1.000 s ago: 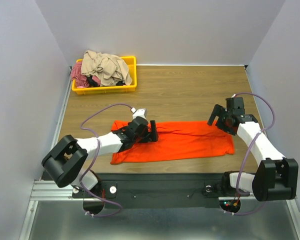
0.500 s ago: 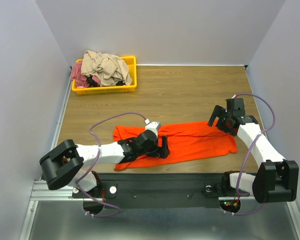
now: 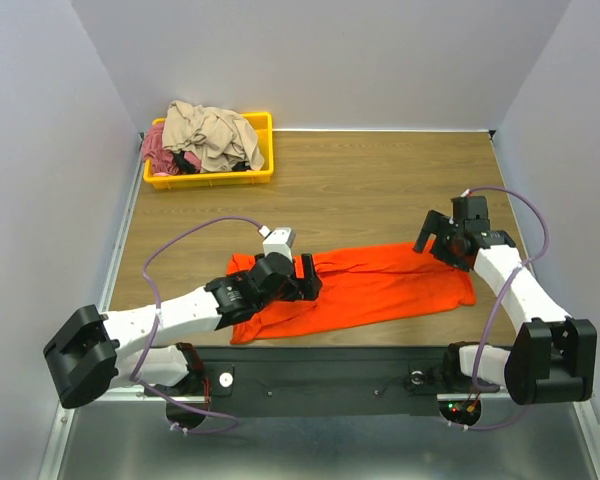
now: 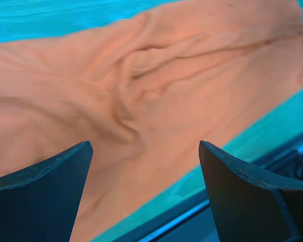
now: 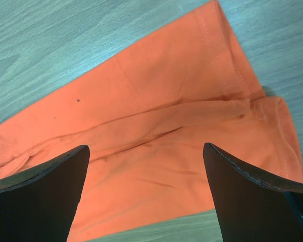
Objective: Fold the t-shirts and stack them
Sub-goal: Fold the other side of the tshirt into a rectangle, then rotate the tshirt 90 degrees
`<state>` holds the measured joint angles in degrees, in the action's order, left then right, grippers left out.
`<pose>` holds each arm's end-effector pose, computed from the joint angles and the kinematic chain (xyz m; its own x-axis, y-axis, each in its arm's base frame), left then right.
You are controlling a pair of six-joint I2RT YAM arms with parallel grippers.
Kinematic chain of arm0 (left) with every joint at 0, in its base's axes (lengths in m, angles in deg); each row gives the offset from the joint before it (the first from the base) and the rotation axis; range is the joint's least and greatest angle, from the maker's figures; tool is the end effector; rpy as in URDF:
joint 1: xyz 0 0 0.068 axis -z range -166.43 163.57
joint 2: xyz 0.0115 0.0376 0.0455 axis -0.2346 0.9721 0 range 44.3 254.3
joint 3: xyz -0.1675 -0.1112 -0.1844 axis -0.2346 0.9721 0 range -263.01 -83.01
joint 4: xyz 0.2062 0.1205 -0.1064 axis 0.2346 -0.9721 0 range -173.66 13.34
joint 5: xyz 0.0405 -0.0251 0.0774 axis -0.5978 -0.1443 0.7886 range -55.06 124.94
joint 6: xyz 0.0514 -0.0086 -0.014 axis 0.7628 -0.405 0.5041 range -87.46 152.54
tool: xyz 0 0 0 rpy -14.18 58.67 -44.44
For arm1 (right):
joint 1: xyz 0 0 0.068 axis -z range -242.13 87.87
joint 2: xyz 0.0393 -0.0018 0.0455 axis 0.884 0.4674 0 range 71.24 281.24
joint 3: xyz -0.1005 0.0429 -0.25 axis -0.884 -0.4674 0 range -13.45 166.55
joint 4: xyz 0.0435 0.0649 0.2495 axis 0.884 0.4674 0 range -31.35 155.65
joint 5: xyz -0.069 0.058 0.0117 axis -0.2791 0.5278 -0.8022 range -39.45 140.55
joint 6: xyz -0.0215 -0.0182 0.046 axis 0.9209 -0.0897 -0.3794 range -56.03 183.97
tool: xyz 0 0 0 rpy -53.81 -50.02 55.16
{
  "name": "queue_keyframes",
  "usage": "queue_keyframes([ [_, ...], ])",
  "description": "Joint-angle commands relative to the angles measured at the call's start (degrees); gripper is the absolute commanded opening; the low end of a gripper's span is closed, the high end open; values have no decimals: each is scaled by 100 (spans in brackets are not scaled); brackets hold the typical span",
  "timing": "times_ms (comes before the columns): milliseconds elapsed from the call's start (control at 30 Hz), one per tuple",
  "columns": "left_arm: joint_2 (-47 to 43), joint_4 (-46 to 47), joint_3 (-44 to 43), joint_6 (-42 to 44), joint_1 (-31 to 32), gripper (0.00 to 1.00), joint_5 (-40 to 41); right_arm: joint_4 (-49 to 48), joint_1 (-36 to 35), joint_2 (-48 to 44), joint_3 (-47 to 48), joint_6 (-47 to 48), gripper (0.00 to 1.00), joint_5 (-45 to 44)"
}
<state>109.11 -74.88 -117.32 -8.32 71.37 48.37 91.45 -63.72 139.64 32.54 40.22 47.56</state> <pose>0.1372 -0.2025 0.2274 -0.6611 -0.1443 -0.7363 0.3728 0.7884 -0.4893 0.2346 0.0046 0.2310 -0.7505 0.3816 -0.5395 0.3326 0.9236 0.1907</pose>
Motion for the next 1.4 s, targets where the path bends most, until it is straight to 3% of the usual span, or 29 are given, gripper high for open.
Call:
queue_keyframes([
  [0,-57,13,-129,-1,-102,98,-13,-300,-26,173,111,81,100,236],
  [67,22,269,-138,113,-102,98,-252,-353,-26,235,137,46,100,254],
  [267,40,-20,63,-185,-330,98,177,-607,-35,314,173,46,100,737],
  [400,224,268,511,-317,-1180,99,-102,-993,-70,699,85,-24,100,1229],
  [567,1083,1165,732,-203,-1859,99,-684,-1381,-131,1358,41,-51,100,1300],
  [767,2252,1500,22,60,-2167,98,-982,-1574,-140,1493,-406,-498,100,1134],
  [867,2945,1772,-681,324,-2317,99,-1255,-1574,-158,958,-845,-771,100,974],
  [967,3989,1598,-1936,657,-2335,99,-1238,-1557,-149,623,-1372,-929,100,1010],
  [1100,5520,1150,-4139,1123,-2344,98,-1667,-1557,-306,35,-1918,-1219,100,1116],
  [1167,5968,853,-4828,1220,-2361,99,-1703,-1548,-552,-46,-2138,-1290,100,1159],
  [1367,7962,-703,-8623,1625,-2396,99,-1817,-1601,-1352,-2,-2481,-1668,100,1282],
])
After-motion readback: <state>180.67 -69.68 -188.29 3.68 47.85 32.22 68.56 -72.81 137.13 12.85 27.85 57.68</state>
